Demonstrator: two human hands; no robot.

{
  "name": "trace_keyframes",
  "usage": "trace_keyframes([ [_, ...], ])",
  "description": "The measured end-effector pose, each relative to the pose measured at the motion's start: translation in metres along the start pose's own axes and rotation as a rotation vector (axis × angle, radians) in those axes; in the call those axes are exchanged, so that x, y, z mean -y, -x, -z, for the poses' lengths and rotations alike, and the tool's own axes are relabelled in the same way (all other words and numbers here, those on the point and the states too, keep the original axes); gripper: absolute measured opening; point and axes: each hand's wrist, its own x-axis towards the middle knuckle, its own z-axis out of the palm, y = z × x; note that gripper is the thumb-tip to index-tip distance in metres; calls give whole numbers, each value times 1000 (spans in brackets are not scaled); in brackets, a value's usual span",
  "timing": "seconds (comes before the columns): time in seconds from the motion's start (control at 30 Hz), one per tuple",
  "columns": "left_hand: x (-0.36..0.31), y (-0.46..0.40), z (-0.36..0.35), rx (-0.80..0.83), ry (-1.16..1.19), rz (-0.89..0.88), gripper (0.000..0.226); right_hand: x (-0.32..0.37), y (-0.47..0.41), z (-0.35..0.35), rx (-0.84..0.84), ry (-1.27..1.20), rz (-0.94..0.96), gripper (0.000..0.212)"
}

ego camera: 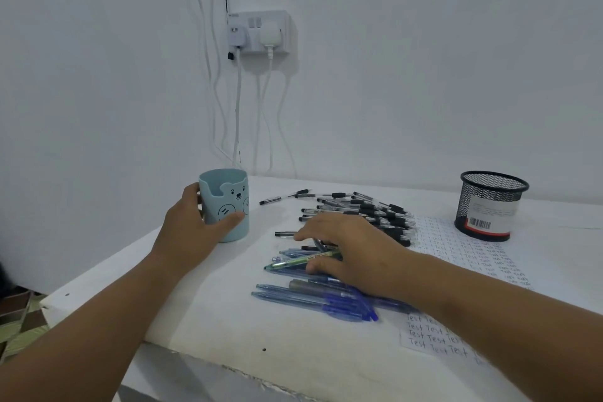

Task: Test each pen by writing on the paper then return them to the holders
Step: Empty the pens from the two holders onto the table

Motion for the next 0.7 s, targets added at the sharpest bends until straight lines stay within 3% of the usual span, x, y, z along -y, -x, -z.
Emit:
trace_keyframes([
  [0.23, -2, 1, 0, -4, -7, 5, 74, 1, -21, 2, -24, -106, -16, 45],
  [0.37, -2, 1, 1, 0, -1, 9, 74, 2, -30, 3, -10, -126, -10, 34],
  [0.6, -1, 0, 0, 14, 17, 0, 72, -15, -13, 15, -91, -35, 6, 19],
  [0.7, -3, 0, -1, 16, 10, -2, 73, -14, -6, 18, -30, -21, 31, 17],
])
